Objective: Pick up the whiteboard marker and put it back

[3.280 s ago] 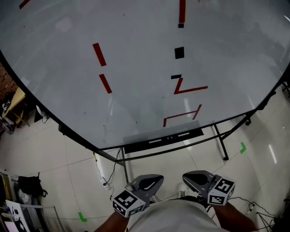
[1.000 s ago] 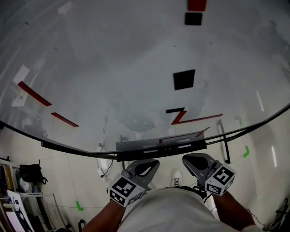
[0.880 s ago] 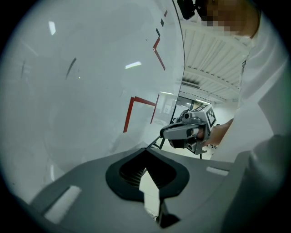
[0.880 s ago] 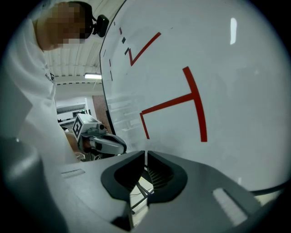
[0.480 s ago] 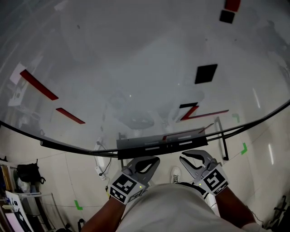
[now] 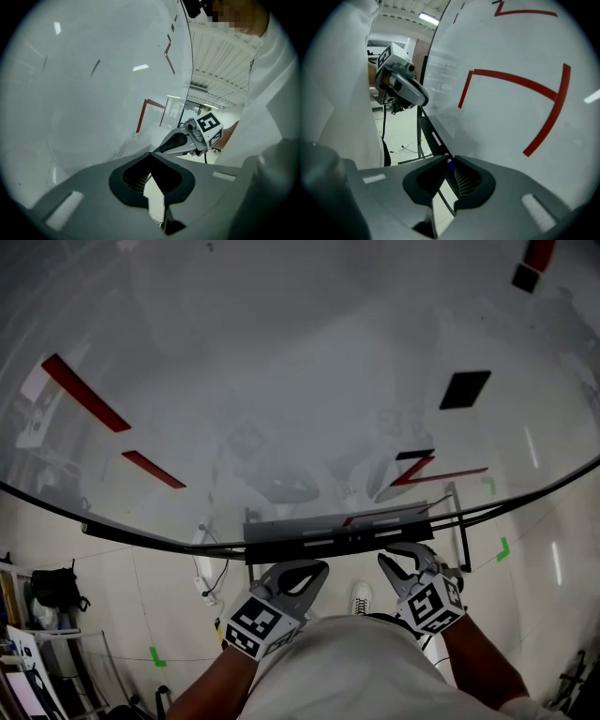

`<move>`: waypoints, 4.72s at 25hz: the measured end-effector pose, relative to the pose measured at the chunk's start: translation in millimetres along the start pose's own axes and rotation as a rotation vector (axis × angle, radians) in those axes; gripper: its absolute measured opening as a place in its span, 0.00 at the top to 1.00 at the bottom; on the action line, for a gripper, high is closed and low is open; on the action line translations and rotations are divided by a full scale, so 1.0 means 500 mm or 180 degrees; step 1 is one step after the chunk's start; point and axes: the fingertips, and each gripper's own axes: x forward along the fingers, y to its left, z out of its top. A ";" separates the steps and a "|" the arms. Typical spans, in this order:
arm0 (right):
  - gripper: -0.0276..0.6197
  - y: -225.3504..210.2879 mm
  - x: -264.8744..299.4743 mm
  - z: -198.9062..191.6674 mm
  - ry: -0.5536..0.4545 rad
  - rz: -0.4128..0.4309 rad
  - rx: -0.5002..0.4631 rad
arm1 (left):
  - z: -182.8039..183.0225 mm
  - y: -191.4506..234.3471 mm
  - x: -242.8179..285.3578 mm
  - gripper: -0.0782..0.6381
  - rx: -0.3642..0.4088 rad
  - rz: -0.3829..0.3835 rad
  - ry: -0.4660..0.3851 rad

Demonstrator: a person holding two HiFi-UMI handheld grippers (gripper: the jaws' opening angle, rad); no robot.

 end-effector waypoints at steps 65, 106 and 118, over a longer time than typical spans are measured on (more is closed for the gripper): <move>0.90 -0.023 0.137 -0.102 0.1162 -0.0079 -0.1712 | -0.019 0.025 -0.002 0.87 -0.0163 0.0093 0.0106; 0.90 -0.036 0.018 0.006 -0.0712 0.0739 0.1840 | -0.001 -0.003 0.018 0.87 -0.0126 -0.0053 0.0073; 0.90 -0.041 -0.053 0.074 -0.1423 0.1055 0.2429 | 0.049 -0.028 -0.001 0.87 0.0090 -0.0238 -0.0249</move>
